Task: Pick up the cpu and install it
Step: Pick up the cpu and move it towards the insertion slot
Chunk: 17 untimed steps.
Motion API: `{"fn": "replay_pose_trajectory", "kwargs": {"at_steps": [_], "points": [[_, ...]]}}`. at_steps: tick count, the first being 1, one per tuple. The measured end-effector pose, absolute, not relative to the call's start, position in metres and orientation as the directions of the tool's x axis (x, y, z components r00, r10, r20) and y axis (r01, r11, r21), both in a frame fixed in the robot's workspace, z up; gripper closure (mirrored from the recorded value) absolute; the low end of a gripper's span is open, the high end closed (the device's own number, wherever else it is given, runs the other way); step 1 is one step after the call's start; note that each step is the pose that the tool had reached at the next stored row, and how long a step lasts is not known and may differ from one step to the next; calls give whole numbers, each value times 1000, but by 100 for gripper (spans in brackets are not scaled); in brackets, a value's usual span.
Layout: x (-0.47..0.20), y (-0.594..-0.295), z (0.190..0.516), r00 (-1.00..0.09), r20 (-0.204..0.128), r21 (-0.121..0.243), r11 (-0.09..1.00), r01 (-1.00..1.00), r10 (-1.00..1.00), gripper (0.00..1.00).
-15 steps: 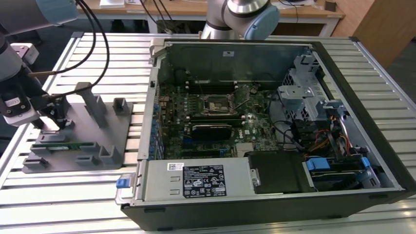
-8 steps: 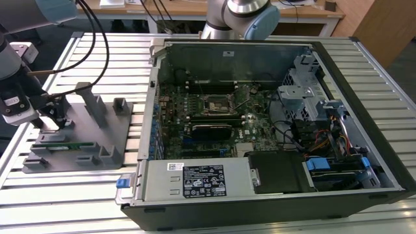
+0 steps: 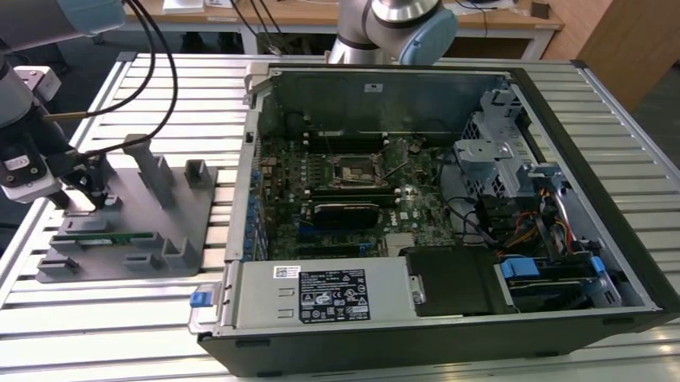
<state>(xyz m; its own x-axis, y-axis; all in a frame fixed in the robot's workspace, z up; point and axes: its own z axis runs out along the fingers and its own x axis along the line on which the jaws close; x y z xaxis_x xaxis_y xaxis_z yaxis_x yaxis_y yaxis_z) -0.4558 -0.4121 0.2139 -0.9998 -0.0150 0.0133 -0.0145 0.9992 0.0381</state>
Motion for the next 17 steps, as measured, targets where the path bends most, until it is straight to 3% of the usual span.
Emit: {"fn": "replay_pose_trajectory", "kwargs": {"at_steps": [17], "points": [[-456, -412, 219, -1000, 13, 38, 999, -14, -15, 47]]}}
